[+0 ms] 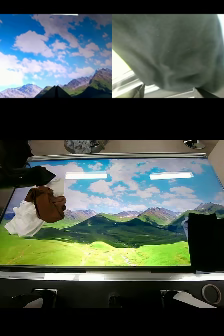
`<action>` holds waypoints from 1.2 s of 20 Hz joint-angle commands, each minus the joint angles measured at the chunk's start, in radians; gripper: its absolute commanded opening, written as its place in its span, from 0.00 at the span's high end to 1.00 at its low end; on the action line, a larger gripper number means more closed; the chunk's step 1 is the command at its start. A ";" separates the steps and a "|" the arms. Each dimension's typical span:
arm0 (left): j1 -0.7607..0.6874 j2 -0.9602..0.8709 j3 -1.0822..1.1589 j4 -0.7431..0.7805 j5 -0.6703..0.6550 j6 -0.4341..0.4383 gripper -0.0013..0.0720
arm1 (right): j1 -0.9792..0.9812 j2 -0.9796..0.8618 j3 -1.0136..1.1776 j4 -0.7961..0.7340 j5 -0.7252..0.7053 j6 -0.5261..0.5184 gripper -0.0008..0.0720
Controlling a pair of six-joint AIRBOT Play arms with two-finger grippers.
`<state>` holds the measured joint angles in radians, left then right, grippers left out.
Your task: Fold the shirts.
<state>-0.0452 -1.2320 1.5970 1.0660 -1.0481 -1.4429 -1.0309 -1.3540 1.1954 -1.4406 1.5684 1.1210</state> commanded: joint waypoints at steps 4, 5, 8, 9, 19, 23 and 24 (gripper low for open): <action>-0.023 -0.011 0.159 0.227 0.043 -0.010 0.95 | 0.118 0.097 0.473 0.023 -0.454 -0.150 0.07; -0.041 -0.026 0.192 0.370 0.036 -0.063 0.95 | 0.191 0.108 0.525 0.023 -0.520 -0.158 0.07; -0.089 -0.093 0.214 0.704 -0.120 -0.166 0.95 | 0.503 0.113 0.562 0.021 -0.475 -0.152 0.07; -0.087 -0.122 0.210 0.706 -0.207 -0.167 0.92 | 0.616 0.095 0.547 0.007 -0.379 -0.116 0.07; -0.092 0.040 -0.430 0.568 -0.264 -0.249 0.08 | 1.023 -0.034 0.166 -0.020 -0.128 -0.066 0.06; -0.092 0.034 -0.428 0.568 -0.267 -0.249 0.07 | 1.023 -0.034 0.166 -0.029 -0.128 -0.069 0.06; -0.092 0.034 -0.428 0.568 -0.267 -0.249 0.07 | 1.023 -0.034 0.166 -0.029 -0.128 -0.069 0.06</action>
<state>-0.1368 -1.2076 1.1912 1.6367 -1.3262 -1.6852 -0.0193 -1.3857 1.3712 -1.4662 1.4334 1.0512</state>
